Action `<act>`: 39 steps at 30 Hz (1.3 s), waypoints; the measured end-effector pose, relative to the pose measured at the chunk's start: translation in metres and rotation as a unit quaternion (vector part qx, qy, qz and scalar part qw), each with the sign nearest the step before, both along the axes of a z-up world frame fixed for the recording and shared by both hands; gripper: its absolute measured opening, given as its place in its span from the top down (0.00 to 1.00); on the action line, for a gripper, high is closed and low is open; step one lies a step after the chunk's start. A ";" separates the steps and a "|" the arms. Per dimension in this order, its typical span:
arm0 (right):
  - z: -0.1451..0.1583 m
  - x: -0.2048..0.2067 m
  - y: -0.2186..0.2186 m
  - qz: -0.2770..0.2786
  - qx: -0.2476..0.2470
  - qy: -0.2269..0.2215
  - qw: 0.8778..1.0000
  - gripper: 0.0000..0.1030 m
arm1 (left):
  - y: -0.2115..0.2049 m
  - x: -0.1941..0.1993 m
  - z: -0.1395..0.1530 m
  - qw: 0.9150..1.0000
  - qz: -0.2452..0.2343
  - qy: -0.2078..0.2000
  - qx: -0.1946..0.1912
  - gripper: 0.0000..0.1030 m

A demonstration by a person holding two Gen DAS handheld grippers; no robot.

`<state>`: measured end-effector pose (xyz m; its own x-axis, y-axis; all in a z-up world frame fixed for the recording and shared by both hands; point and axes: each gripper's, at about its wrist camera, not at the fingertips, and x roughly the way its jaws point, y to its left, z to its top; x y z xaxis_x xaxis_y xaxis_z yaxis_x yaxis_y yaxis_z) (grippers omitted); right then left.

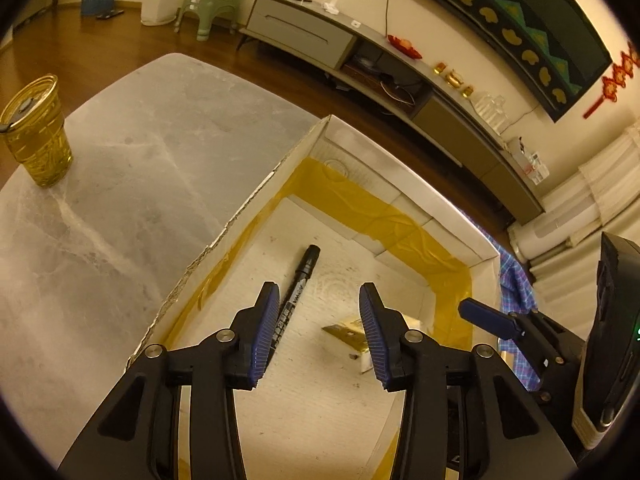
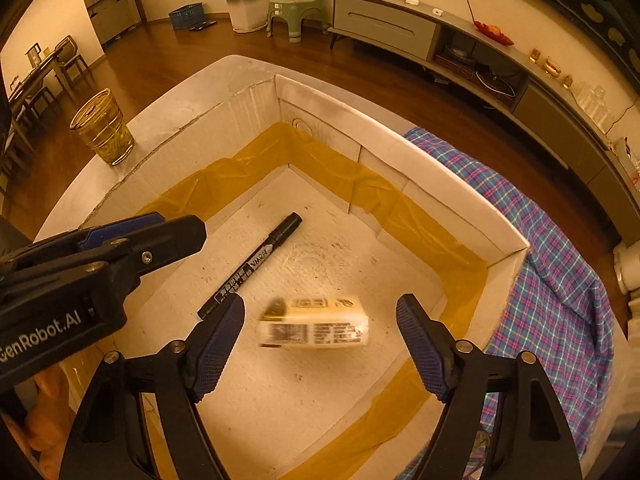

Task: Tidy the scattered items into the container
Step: 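Open both tools to drop the marker and tissue pack into the box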

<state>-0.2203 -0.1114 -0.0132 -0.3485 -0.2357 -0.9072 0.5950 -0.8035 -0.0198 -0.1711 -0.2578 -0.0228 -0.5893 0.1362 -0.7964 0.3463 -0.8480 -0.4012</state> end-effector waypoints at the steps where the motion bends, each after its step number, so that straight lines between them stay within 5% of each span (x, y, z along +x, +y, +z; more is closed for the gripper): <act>1: 0.003 0.001 0.003 -0.002 -0.005 0.000 1.000 0.23 | 0.000 0.002 0.001 1.000 0.000 0.002 -0.001 0.57; 11: 0.029 0.036 0.038 -0.005 -0.082 -0.021 0.996 0.23 | 0.015 0.020 0.019 0.999 -0.003 0.021 -0.038 0.57; 19: 0.065 0.091 0.063 -0.001 -0.138 0.011 0.990 0.34 | 0.041 0.044 0.032 0.995 -0.035 0.052 -0.079 0.57; 30: 0.099 0.155 0.069 -0.013 -0.154 0.056 0.986 0.34 | 0.039 0.092 0.053 0.991 -0.044 0.113 -0.060 0.57; 39: 0.110 0.210 0.082 0.032 -0.179 0.121 0.976 0.34 | 0.061 0.131 0.068 0.978 -0.034 0.179 -0.103 0.57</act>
